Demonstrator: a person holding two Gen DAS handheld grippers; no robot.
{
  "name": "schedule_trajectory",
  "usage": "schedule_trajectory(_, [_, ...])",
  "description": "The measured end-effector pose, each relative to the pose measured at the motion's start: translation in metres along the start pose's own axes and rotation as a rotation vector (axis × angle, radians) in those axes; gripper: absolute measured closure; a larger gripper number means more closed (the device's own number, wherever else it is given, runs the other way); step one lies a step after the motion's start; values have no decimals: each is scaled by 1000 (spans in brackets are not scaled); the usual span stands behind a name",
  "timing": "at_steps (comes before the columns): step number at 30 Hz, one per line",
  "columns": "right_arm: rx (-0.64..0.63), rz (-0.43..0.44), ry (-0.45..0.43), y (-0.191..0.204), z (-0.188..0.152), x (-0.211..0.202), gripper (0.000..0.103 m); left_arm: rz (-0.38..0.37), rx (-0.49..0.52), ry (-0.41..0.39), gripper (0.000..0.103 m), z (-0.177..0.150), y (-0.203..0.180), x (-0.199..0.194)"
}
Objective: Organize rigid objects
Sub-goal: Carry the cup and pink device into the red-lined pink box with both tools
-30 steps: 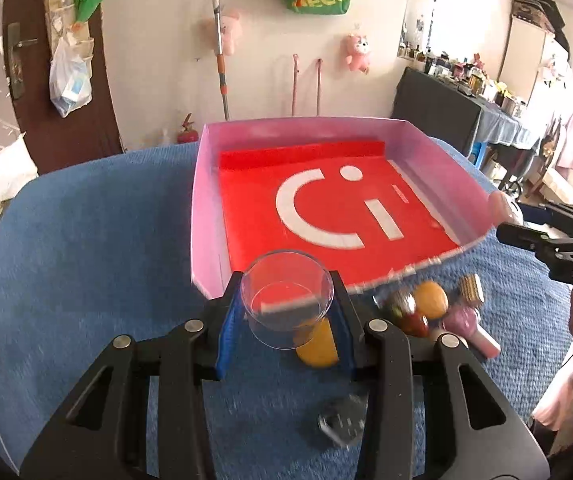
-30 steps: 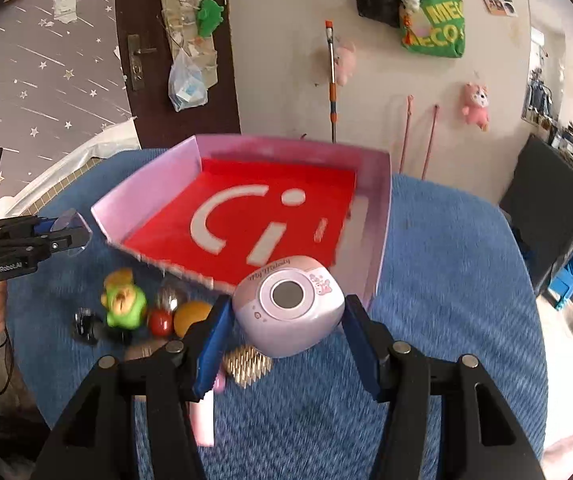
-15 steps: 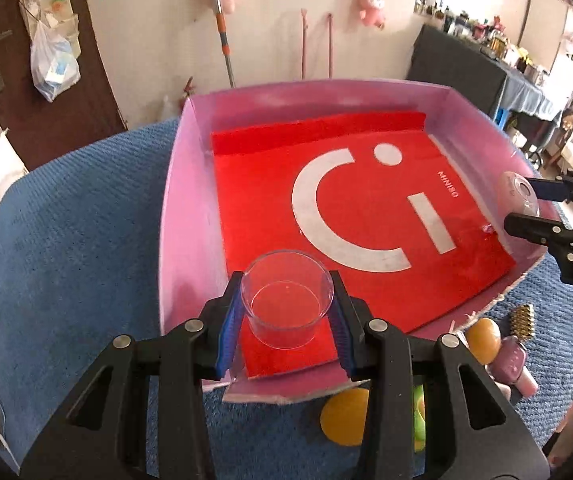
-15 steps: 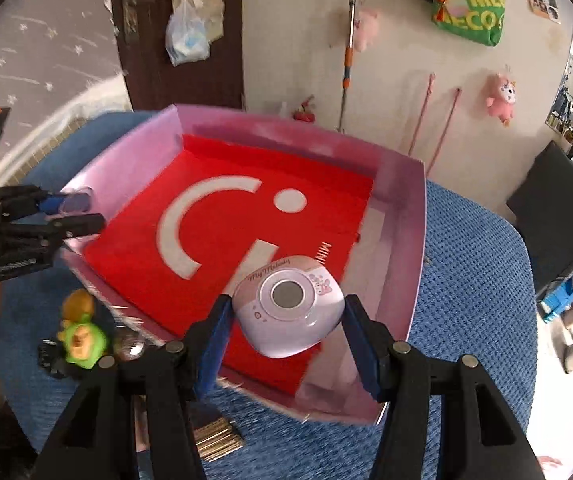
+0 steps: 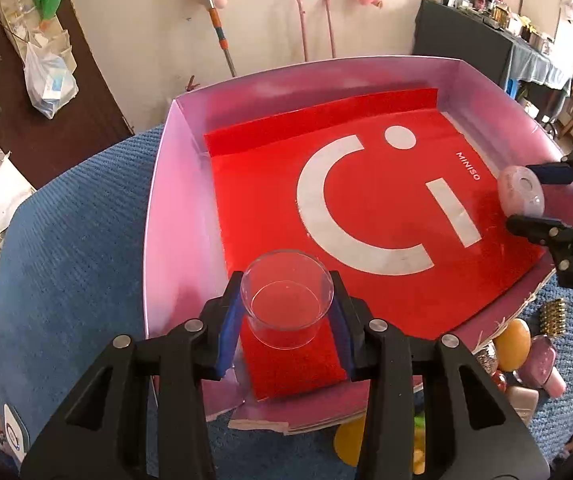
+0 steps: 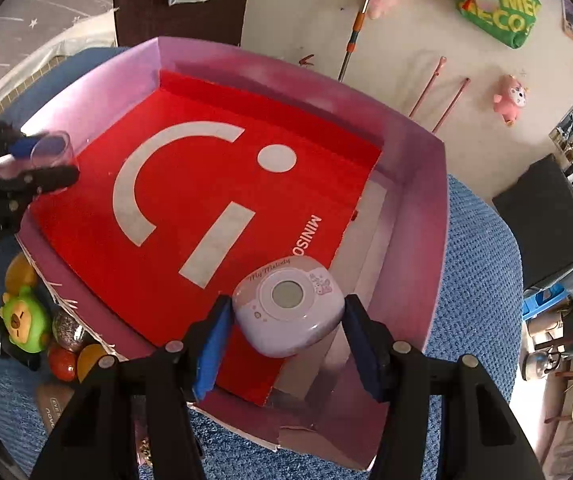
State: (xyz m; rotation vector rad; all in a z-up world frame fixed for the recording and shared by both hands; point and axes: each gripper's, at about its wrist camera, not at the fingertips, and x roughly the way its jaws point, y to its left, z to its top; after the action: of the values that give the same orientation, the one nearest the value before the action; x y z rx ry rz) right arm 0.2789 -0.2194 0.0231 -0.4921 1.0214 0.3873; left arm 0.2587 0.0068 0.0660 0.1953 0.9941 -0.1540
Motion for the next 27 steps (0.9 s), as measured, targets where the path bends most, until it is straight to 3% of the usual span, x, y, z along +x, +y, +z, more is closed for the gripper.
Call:
schedule_trajectory(5, [-30,-37,21,4,0,3,44,-14,23,10,66,4,-7,1])
schedule_trajectory(15, [-93,-102,66,15,2,10,45,27,65,71,65,2,-13,18])
schedule_trajectory(27, [-96,-97,76,11,2,12,44,33,73,79,65,-1,-17,18])
